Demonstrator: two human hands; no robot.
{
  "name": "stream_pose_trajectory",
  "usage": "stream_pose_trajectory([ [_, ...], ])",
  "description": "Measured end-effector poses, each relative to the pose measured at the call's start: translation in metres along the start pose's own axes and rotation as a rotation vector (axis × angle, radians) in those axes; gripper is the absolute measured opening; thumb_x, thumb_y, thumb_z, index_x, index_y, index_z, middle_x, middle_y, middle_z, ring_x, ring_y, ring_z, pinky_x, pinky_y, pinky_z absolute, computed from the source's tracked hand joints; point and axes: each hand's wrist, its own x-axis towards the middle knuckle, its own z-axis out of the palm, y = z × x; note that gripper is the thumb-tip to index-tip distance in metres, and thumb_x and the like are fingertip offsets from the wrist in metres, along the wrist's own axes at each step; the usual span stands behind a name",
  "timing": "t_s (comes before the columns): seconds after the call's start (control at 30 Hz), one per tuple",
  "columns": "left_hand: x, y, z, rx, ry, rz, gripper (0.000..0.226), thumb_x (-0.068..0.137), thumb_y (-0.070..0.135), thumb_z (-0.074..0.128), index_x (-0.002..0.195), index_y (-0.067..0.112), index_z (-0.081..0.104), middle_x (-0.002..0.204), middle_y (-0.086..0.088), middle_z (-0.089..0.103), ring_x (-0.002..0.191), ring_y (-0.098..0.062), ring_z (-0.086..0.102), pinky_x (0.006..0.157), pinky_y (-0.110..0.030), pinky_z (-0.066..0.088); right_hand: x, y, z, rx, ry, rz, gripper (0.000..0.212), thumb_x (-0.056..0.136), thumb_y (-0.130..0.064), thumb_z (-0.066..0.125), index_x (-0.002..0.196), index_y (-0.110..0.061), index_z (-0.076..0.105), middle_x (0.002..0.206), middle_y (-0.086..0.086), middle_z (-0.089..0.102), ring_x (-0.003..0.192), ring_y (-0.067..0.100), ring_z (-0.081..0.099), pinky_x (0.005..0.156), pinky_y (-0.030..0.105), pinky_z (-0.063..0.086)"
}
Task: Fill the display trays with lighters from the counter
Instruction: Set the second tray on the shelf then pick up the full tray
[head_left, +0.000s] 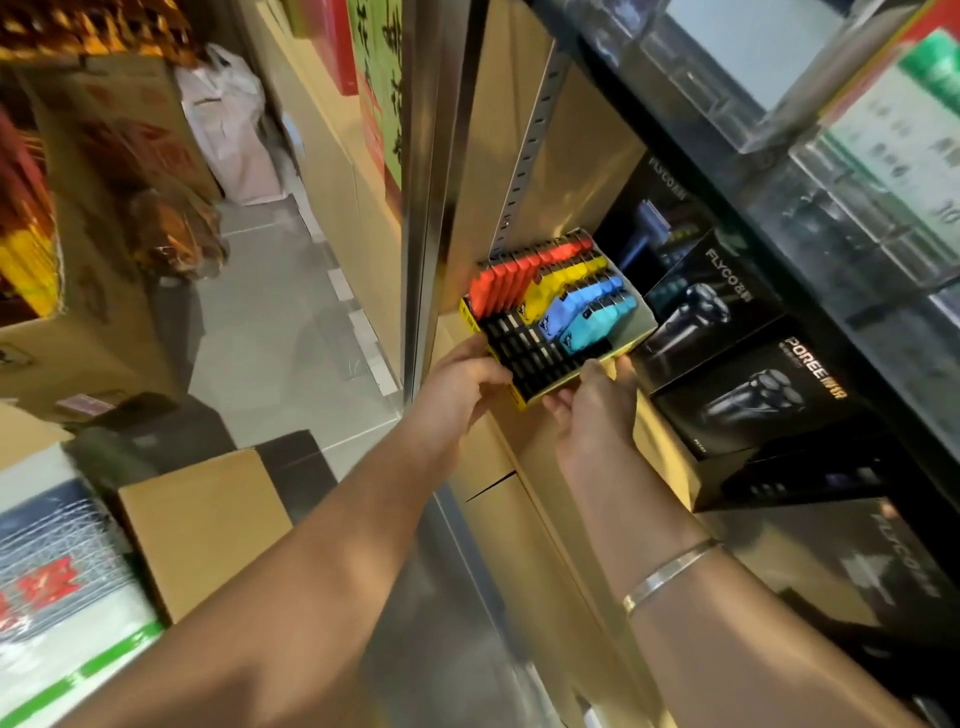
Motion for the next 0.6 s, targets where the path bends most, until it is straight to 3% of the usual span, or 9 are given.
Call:
stream_pose_trajectory([
  [0.07, -0.009, 0.004, -0.003, 0.067, 0.026, -0.03, 0.05, 0.082, -0.001, 0.05, 0.126, 0.023, 0.051, 0.118, 0.008, 0.059, 0.115, -0.01, 0.052, 0.1, -0.031, 0.039, -0.01, 0.001, -0.004, -0.001, -0.016, 0.021, 0.046, 0.098, -0.014, 0.042, 0.141, -0.027, 0.033, 0.137, 0.011, 0.045, 0.11, 0.025, 0.053, 0.064, 0.025, 0.049],
  [0.17, -0.034, 0.015, -0.01, 0.209, 0.036, -0.035, 0.056, 0.085, 0.005, 0.052, 0.137, 0.022, 0.043, 0.129, 0.009, 0.045, 0.119, -0.01, 0.041, 0.104, -0.031, 0.035, -0.035, -0.002, -0.009, -0.111, 0.003, 0.047, 0.039, 0.097, -0.011, 0.042, 0.135, -0.02, 0.04, 0.128, 0.011, 0.051, 0.106, 0.023, 0.056, 0.074, 0.029, 0.05],
  [0.27, -0.066, 0.028, -0.017, 0.294, 0.132, -0.059, 0.046, 0.088, 0.004, 0.049, 0.13, 0.022, 0.051, 0.117, 0.012, 0.057, 0.118, -0.013, 0.048, 0.106, -0.033, 0.036, -0.069, -0.011, -0.012, -0.254, 0.009, 0.107, 0.034, 0.093, -0.003, 0.04, 0.125, -0.01, 0.049, 0.115, 0.018, 0.058, 0.101, 0.032, 0.059, 0.087, 0.039, 0.052],
  [0.37, -0.106, 0.043, -0.024, 0.379, 0.224, -0.017, 0.034, 0.088, -0.003, 0.047, 0.114, 0.016, 0.059, 0.108, 0.004, 0.06, 0.11, -0.018, 0.054, 0.094, -0.027, 0.039, -0.118, -0.021, -0.016, -0.272, -0.076, 0.093, 0.028, 0.089, 0.003, 0.043, 0.111, -0.003, 0.059, 0.092, 0.013, 0.06, 0.079, 0.021, 0.057, 0.072, 0.026, 0.048],
  [0.5, -0.171, 0.06, -0.031, 0.501, 0.308, 0.024, 0.029, 0.089, -0.007, 0.046, 0.091, 0.02, 0.058, 0.098, -0.002, 0.06, 0.1, -0.019, 0.054, 0.091, -0.026, 0.038, -0.186, -0.033, -0.026, -0.525, -0.242, 0.049, 0.027, 0.088, 0.0, 0.045, 0.076, -0.021, 0.056, 0.08, 0.008, 0.06, 0.075, 0.018, 0.054, 0.071, 0.027, 0.045],
  [0.6, -0.225, 0.066, -0.035, 0.488, 0.342, -0.001, 0.03, 0.088, -0.014, 0.042, 0.099, 0.006, 0.061, 0.104, -0.017, 0.062, 0.093, -0.022, 0.054, 0.086, -0.023, 0.039, -0.228, -0.038, -0.037, -0.635, -0.379, -0.003, 0.019, 0.091, -0.002, 0.046, 0.083, -0.012, 0.06, 0.073, 0.003, 0.054, 0.065, 0.014, 0.048, 0.058, 0.015, 0.04],
])
